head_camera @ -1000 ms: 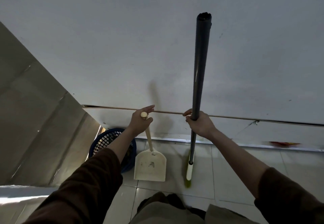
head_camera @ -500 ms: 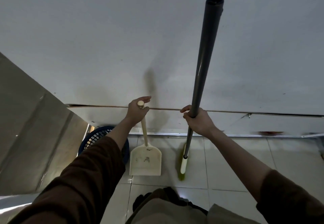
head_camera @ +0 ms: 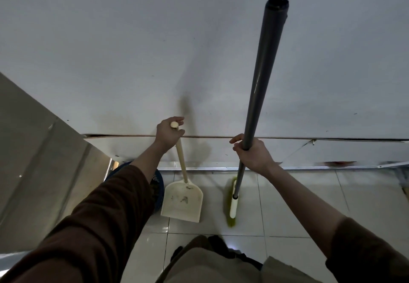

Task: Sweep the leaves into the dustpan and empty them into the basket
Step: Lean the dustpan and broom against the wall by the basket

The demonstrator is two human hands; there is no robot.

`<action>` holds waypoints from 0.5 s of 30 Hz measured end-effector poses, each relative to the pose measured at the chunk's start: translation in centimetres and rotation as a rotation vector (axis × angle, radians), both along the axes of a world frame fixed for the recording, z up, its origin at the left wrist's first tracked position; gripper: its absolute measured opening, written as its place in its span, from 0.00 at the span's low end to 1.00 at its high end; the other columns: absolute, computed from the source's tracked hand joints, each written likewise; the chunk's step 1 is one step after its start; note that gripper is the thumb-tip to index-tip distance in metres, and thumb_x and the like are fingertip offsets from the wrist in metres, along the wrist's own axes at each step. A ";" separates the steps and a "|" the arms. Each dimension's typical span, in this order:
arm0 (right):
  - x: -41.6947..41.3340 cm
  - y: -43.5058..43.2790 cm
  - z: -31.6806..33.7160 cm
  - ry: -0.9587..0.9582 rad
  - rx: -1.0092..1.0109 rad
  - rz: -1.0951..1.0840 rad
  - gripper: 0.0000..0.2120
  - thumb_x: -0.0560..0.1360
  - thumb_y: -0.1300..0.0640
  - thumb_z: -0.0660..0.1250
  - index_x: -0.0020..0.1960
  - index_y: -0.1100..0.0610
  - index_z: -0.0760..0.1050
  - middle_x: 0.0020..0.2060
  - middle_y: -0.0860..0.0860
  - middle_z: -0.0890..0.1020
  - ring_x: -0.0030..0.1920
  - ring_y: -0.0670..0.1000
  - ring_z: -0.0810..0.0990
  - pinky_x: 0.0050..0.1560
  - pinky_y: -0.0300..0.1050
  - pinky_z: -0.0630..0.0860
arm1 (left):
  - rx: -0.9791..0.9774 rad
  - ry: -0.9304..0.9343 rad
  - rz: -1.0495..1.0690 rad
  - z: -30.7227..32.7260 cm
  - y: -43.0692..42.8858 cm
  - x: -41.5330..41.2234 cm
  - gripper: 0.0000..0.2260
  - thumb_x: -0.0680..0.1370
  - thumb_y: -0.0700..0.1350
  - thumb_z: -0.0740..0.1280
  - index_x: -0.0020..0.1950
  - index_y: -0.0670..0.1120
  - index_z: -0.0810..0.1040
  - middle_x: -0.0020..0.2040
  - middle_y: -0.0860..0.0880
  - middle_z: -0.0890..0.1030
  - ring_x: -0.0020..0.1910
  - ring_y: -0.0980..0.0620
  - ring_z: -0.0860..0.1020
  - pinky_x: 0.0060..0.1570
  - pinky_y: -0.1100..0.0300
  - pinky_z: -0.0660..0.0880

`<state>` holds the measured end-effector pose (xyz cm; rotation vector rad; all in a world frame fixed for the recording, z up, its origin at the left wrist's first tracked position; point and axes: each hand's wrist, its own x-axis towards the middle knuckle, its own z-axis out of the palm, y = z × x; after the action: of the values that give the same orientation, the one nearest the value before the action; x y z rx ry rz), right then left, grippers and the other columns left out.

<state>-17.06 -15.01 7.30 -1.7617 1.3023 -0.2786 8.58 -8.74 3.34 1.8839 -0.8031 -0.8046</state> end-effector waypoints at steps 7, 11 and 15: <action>-0.5 1.2 0.3 -0.014 0.024 -0.030 0.10 0.76 0.58 0.63 0.45 0.44 0.78 0.39 0.56 0.83 0.31 0.53 0.76 0.41 0.56 0.81 | 0.022 -0.007 0.011 0.3 -0.2 0.2 0.15 0.73 0.33 0.69 0.59 0.41 0.80 0.56 0.42 0.82 0.57 0.49 0.80 0.56 0.61 0.74; -1.0 1.7 0.5 0.000 0.022 -0.058 0.10 0.77 0.58 0.63 0.44 0.44 0.78 0.41 0.53 0.83 0.43 0.60 0.82 0.47 0.55 0.81 | 0.034 -0.018 -0.017 0.6 -0.9 0.4 0.14 0.73 0.34 0.69 0.59 0.41 0.80 0.57 0.42 0.82 0.58 0.49 0.79 0.58 0.61 0.73; -1.3 2.1 0.5 0.003 0.031 -0.091 0.10 0.77 0.58 0.63 0.45 0.44 0.78 0.43 0.54 0.84 0.48 0.61 0.83 0.50 0.58 0.81 | 0.042 -0.019 -0.018 0.9 -1.5 0.4 0.14 0.74 0.37 0.70 0.59 0.41 0.80 0.57 0.43 0.82 0.57 0.47 0.79 0.59 0.49 0.76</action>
<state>-18.33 -12.87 7.84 -1.6807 1.3837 -0.3056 9.03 -10.20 4.20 1.9263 -0.8217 -0.8217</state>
